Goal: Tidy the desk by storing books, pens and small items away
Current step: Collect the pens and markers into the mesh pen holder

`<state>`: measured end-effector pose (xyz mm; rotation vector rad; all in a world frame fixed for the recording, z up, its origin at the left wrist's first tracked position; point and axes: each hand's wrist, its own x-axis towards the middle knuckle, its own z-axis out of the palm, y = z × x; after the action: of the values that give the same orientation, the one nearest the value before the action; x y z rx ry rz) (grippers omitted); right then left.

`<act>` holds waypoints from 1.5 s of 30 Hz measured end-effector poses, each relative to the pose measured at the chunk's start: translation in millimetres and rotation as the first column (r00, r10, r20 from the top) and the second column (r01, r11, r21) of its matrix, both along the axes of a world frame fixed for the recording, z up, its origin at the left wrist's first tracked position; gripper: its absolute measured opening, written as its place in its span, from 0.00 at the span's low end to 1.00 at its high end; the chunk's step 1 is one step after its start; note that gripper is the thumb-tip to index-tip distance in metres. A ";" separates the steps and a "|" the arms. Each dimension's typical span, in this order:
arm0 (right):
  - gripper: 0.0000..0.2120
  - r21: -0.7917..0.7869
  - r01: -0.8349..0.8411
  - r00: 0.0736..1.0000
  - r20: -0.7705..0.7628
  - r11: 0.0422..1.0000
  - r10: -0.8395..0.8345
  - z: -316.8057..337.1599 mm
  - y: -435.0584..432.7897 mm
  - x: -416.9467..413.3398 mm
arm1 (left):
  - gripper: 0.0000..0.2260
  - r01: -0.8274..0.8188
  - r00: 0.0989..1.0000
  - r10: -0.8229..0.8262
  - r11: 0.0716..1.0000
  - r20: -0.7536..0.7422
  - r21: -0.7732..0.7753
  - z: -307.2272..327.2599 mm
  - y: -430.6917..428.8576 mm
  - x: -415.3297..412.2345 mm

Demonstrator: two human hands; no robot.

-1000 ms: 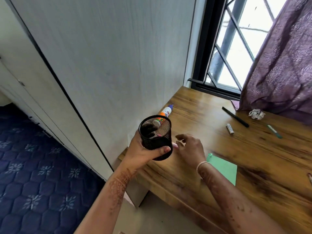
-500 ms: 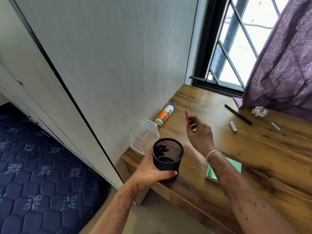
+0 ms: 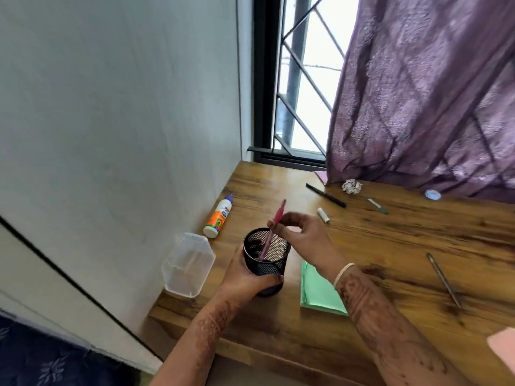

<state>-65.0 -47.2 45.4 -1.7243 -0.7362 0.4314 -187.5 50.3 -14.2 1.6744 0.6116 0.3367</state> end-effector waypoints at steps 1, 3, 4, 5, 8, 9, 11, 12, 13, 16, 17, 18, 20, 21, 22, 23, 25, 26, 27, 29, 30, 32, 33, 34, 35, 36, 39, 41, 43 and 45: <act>0.02 -0.020 0.016 1.000 0.005 1.000 -0.016 -1.1 -3.7 2.4 | 0.32 0.018 1.000 -0.018 1.000 0.014 -0.011 1.3 0.6 5.3; 0.03 -0.022 0.035 0.999 -0.025 0.999 -0.036 -2.5 -11.0 5.7 | 0.32 0.054 0.998 -0.053 0.998 0.036 -0.040 1.4 3.8 14.6; 0.04 -0.003 0.050 0.997 -0.053 0.999 -0.050 -1.7 -14.4 6.1 | 0.33 0.075 0.996 -0.073 0.996 0.043 -0.049 -0.5 5.6 19.7; 0.06 0.013 0.068 0.995 -0.075 0.998 -0.067 -1.4 -18.4 7.1 | 0.34 0.093 0.995 -0.090 0.994 0.052 -0.060 -1.5 5.4 24.3; 0.10 0.023 0.126 0.988 -0.090 0.992 -0.124 -3.2 -27.3 13.4 | 0.37 0.119 0.990 -0.110 0.988 0.091 -0.095 -4.5 0.5 39.6; 0.10 0.029 0.143 0.986 -0.092 0.989 -0.140 -4.7 -29.1 17.1 | 0.39 0.136 0.987 -0.126 0.986 0.101 -0.100 -5.0 -1.8 45.2; 0.09 0.029 0.173 0.982 -0.082 0.984 -0.170 -9.0 -30.5 27.9 | 0.42 0.168 0.982 -0.157 0.980 0.105 -0.103 -6.4 -5.5 57.6; 0.09 0.022 0.183 0.981 -0.073 0.983 -0.181 -9.7 -30.0 32.7 | 0.44 0.175 0.981 -0.164 0.979 0.102 -0.103 -7.4 -6.2 62.4; 0.08 0.021 0.188 0.980 -0.064 0.982 -0.187 -9.7 -29.3 39.4 | 0.45 0.183 0.979 -0.173 0.979 0.105 -0.095 -7.8 -6.1 68.9; 0.07 0.031 0.160 0.984 -0.082 0.987 -0.157 -5.9 -24.1 60.9 | 0.41 0.177 0.982 -0.173 0.983 0.080 -0.047 -9.7 -1.2 90.5; 0.06 0.060 0.150 0.982 -0.126 0.987 -0.142 -5.7 -21.7 68.2 | 0.39 0.171 0.983 -0.168 0.985 0.072 -0.029 -9.9 0.7 97.0; 0.06 0.091 0.157 0.975 -0.175 0.983 -0.140 -7.6 -19.2 78.6 | 0.38 0.160 0.985 -0.158 0.987 0.070 -0.015 -9.5 2.3 104.7; 0.09 0.091 0.228 0.958 -0.201 0.969 -0.206 -15.0 -17.8 102.3 | 0.39 0.119 0.991 -0.119 0.993 0.064 -0.001 -11.0 4.0 119.1; 0.10 0.045 0.285 0.948 -0.163 0.958 -0.274 -20.8 -18.3 115.2 | 0.38 0.105 0.992 -0.105 0.995 0.067 0.002 -11.5 4.7 125.6; 0.09 -0.016 0.344 0.934 -0.097 0.939 -0.344 -27.9 -20.4 127.2 | 0.37 0.100 0.993 -0.100 0.995 0.066 0.003 -11.0 5.0 129.9; 0.07 -0.101 0.401 0.915 -0.014 0.911 -0.404 -36.4 -22.8 141.2 | 0.37 0.100 0.993 -0.099 0.995 0.069 0.002 -10.7 5.7 135.9; 0.08 -0.261 0.500 0.866 0.146 0.826 -0.478 -49.4 -24.7 164.1 | 0.37 0.084 0.994 -0.083 0.996 0.070 -0.010 -11.8 8.6 147.7; 0.10 -0.313 0.526 0.850 0.205 0.791 -0.484 -55.2 -24.2 174.0 | 0.37 0.071 0.995 -0.070 0.997 0.073 -0.015 -11.9 10.1 153.0; 0.13 -0.360 0.539 0.841 0.269 0.761 -0.469 -59.2 -23.6 181.6 | 0.36 0.064 0.995 -0.062 0.998 0.072 -0.018 -11.9 10.8 157.1; 0.19 -0.471 0.545 0.835 0.376 0.694 -0.401 -64.6 -21.3 194.6 | 0.36 0.051 0.997 -0.049 0.998 0.064 -0.036 -13.2 11.3 165.7; 0.21 -0.519 0.553 0.830 0.413 0.652 -0.375 -67.1 -21.2 200.3 | 0.36 0.048 0.997 -0.046 0.998 0.062 -0.043 -13.5 11.2 169.3; 0.21 -0.564 0.588 0.805 0.476 0.579 -0.354 -72.0 -22.9 210.0 | 0.35 0.048 0.997 -0.045 0.997 0.059 -0.056 -14.2 11.4 174.7; 0.20 -0.572 0.600 0.796 0.497 0.560 -0.345 -75.5 -23.7 214.7 | 0.35 0.050 0.997 -0.046 0.997 0.057 -0.065 -13.8 12.1 177.2; 0.18 -0.572 0.606 0.790 0.511 0.553 -0.338 -78.1 -24.3 218.3 | 0.34 0.051 0.997 -0.048 0.996 0.054 -0.070 -12.7 13.1 178.9; 0.16 -0.569 0.606 0.789 0.521 0.556 -0.327 -80.6 -25.0 220.4 | 0.34 0.056 0.997 -0.052 0.996 0.055 -0.075 -11.3 14.0 180.5; 0.14 -0.566 0.604 0.787 0.532 0.561 -0.312 -83.5 -26.1 222.4 | 0.35 0.061 0.997 -0.057 0.995 0.057 -0.075 -10.2 14.8 181.5; 0.12 -0.533 0.606 0.776 0.558 0.590 -0.293 -89.1 -30.4 226.6 | 0.38 0.074 0.996 -0.069 0.995 0.063 -0.074 -5.9 14.2 182.5; 0.07 -0.419 0.594 0.792 0.455 0.686 -0.407 -88.0 -33.2 225.7 | 0.39 0.082 0.995 -0.077 0.994 0.061 -0.074 -3.2 12.4 181.6; 0.02 -0.224 0.598 0.798 0.250 0.769 -0.548 -80.3 -36.6 222.9 | 0.39 0.096 0.994 -0.092 0.993 0.054 -0.073 -1.2 10.8 179.4; 0.03 -0.020 0.612 0.791 0.015 0.791 -0.612 -62.5 -41.3 217.6 | 0.37 0.122 0.992 -0.119 0.990 0.046 -0.075 0.6 9.0 175.3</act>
<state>152.6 -88.5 -17.1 -1.8722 -0.1377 -0.0231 -12.2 59.3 -13.6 1.6181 0.4848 0.2567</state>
